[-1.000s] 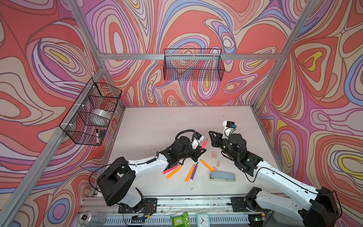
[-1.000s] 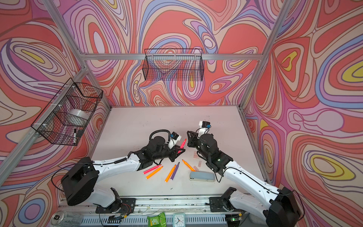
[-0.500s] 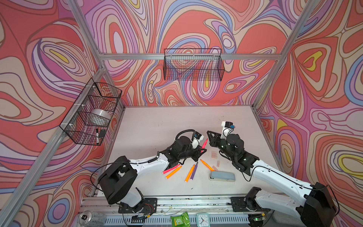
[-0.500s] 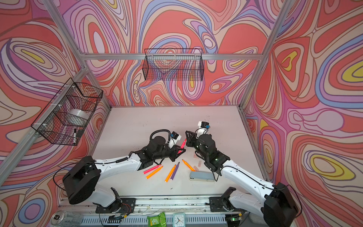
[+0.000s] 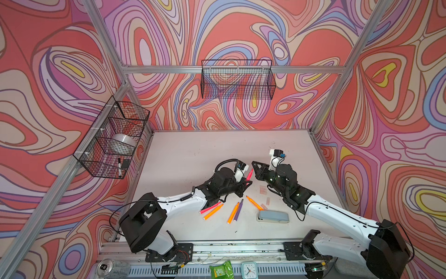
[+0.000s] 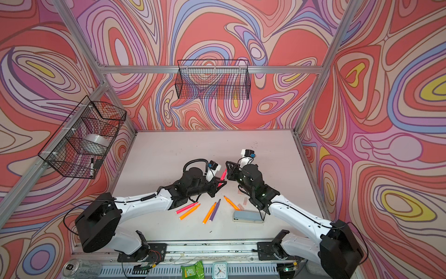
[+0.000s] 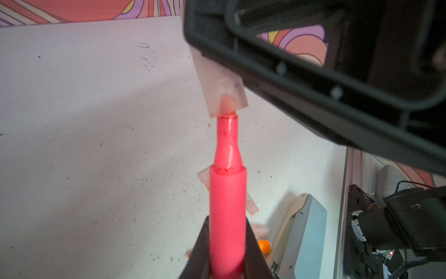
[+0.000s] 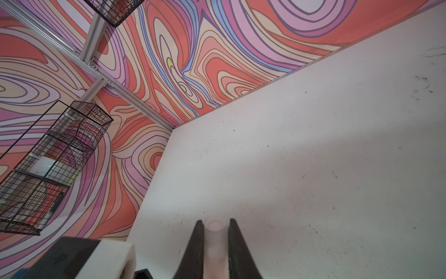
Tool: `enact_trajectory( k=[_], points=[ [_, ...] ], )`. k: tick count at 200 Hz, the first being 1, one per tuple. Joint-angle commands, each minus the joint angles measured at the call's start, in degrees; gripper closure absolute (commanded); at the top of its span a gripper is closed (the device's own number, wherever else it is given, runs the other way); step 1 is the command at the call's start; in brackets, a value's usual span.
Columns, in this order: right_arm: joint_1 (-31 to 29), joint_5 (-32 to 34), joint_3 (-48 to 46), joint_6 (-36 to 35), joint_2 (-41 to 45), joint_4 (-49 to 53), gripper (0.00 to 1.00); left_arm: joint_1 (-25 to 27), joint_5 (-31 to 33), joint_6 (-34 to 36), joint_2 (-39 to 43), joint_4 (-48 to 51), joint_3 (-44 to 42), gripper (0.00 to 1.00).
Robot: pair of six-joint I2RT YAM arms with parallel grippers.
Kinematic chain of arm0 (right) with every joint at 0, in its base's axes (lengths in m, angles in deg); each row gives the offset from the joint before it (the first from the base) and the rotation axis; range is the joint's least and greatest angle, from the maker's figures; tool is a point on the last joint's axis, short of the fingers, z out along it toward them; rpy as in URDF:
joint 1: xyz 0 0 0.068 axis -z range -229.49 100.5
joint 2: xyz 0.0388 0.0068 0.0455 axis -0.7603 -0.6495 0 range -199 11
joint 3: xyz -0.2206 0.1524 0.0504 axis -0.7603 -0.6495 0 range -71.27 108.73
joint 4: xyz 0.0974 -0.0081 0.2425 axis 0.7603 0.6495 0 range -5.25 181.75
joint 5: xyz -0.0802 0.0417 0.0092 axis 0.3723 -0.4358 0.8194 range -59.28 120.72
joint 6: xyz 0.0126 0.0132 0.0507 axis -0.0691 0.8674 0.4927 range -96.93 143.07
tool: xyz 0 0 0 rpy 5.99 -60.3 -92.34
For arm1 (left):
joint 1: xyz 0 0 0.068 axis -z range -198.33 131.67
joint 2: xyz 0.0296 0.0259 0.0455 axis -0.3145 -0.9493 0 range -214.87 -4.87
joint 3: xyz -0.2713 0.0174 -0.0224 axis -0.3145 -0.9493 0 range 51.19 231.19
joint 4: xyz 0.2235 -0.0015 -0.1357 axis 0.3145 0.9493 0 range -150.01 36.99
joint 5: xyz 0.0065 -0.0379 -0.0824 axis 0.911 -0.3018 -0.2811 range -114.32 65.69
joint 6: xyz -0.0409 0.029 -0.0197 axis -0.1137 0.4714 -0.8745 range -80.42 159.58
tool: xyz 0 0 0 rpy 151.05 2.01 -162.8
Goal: Insert the pens into the pen caps
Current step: 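Bring the held cap over the highlighter tip while the left gripper raises it, then push the cap down onto the highlighter tip with the right gripper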
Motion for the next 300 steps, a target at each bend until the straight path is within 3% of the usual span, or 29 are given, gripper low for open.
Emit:
enact_trajectory(
  k=[1, 157, 235, 300],
  points=[
    [0.1, -2.4, -0.7, 0.7, -1.7, -1.1, 1.00, 0.1, 1.7, -0.8, 1.7, -2.2, -0.8, 1.00],
    [0.0, -14.5, -5.1, 3.1, -5.0, -13.7, 1.00, -6.0, -6.2, -9.0, 5.2, -14.7, -7.9, 1.00],
    [-3.2, -14.0, -5.2, 3.5, -5.6, -15.0, 1.00, -7.5, -6.3, -9.0, 8.9, -14.8, -9.3, 1.00],
    [-7.8, -9.5, -4.2, 0.3, -5.0, -12.9, 1.00, -7.4, -1.8, -1.9, 12.9, -7.0, -8.2, 1.00]
  ],
)
